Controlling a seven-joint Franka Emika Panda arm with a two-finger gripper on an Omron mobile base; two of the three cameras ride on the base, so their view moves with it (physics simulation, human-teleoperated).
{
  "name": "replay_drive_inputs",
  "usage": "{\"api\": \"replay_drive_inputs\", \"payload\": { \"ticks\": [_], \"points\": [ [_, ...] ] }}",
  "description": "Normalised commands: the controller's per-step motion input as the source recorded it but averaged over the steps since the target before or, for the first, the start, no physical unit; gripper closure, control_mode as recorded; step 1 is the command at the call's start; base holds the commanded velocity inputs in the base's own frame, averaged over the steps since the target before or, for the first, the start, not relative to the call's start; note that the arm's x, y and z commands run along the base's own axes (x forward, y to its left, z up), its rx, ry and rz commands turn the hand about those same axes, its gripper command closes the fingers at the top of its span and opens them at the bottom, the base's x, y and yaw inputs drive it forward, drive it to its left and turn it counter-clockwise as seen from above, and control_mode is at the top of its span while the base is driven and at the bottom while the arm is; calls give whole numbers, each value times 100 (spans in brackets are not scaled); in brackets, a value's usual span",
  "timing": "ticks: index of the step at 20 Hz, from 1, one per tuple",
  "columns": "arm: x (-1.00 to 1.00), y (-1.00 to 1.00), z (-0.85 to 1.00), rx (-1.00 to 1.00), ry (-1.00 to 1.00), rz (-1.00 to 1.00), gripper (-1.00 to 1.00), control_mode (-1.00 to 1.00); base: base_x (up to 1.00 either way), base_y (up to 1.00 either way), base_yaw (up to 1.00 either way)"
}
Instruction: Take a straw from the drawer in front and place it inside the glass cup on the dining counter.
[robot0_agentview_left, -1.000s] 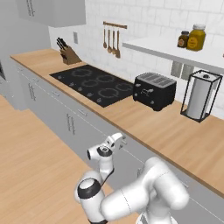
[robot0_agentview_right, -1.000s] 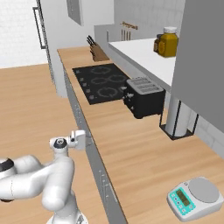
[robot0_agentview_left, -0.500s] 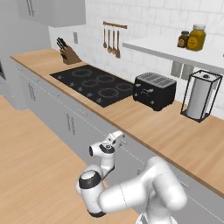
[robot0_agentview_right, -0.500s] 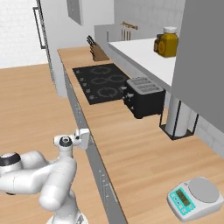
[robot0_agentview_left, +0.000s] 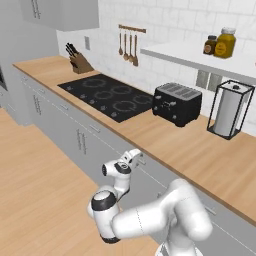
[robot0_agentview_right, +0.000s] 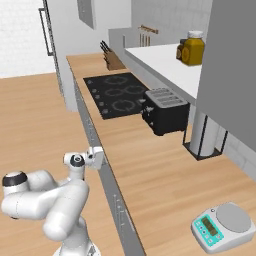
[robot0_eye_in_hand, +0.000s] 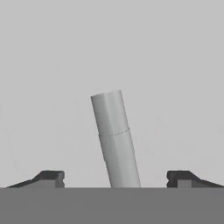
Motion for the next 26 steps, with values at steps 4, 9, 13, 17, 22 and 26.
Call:
{"api": "replay_drive_inputs", "payload": {
  "ticks": [4,9,13,17,22,26],
  "points": [
    [-17,13,-20,-3,0,1,100,-100,0,0,0],
    [-52,26,-13,-1,0,1,100,-100,0,0,0],
    [-76,71,-4,0,0,2,100,-100,0,0,0],
    [-81,99,0,0,0,2,100,-100,0,0,0],
    [-68,100,0,0,5,1,100,-100,0,0,0],
    [-62,100,0,0,12,1,100,-100,0,0,0]
  ]
}}
